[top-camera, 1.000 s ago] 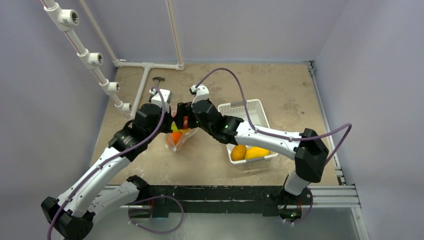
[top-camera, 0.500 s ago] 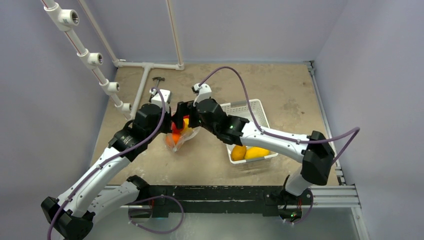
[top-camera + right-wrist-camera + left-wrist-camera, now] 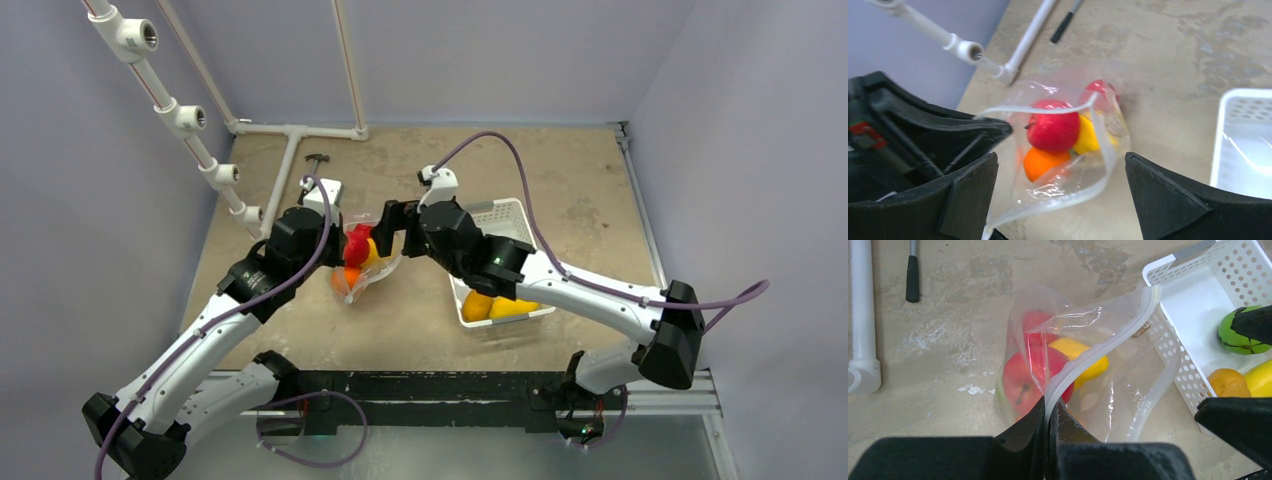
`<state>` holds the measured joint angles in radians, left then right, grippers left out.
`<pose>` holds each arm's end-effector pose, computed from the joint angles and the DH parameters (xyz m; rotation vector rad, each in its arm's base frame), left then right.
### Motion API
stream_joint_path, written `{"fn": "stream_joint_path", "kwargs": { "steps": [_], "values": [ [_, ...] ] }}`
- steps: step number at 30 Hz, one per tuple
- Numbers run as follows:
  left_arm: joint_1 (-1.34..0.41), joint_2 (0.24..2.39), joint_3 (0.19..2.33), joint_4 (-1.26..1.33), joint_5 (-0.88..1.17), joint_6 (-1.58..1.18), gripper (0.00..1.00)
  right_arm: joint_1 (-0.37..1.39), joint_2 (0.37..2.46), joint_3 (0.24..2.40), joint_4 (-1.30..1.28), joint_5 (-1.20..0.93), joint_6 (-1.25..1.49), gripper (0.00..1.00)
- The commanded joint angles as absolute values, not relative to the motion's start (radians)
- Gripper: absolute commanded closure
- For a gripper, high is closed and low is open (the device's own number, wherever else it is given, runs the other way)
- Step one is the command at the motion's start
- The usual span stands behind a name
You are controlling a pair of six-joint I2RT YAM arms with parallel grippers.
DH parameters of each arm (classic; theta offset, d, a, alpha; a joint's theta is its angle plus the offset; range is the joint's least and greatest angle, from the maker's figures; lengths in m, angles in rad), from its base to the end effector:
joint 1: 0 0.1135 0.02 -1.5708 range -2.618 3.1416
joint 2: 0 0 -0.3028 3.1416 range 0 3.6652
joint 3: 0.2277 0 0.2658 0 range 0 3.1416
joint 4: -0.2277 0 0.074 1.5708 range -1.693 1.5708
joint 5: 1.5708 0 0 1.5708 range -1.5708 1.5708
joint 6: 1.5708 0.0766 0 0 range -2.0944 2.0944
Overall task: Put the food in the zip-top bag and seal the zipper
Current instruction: Place the fake fruit in the zipper food storage bag, then pick up the fake fruit from the bin.
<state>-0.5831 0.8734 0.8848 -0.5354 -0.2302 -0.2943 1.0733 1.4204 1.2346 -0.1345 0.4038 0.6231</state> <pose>0.1869 -0.1024 0.3342 0.1626 2.0866 -0.2933 0.2065 0.3172 0.3785 -0.1520 1.9349 0.7797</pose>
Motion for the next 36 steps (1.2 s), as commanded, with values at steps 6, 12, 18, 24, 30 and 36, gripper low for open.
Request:
{"fn": "stream_joint_path", "kwargs": {
  "steps": [6,12,18,24,30,36],
  "values": [
    [-0.585,0.868,0.881,-0.495,-0.218,-0.291,1.0,1.075,1.317,1.202,-0.503,0.583,0.874,0.01],
    [-0.584,0.871,0.881,-0.495,-0.215,-0.29,1.0,1.075,1.286,1.156,-0.681,0.618,1.091,0.01],
    [-0.584,0.871,0.881,-0.495,-0.215,-0.29,1.0,1.075,1.318,1.117,-0.812,0.629,1.241,0.01],
    [-0.584,0.868,0.879,-0.495,-0.214,-0.29,1.0,1.063,1.309,1.041,-0.815,0.615,1.279,0.01],
    [-0.585,0.867,0.881,-0.493,-0.207,-0.29,1.0,1.028,1.307,0.993,-0.815,0.602,1.294,0.01],
    [-0.585,0.864,0.881,-0.494,-0.204,-0.289,1.0,0.982,1.294,0.941,-0.812,0.586,1.299,0.01]
  ]
}}
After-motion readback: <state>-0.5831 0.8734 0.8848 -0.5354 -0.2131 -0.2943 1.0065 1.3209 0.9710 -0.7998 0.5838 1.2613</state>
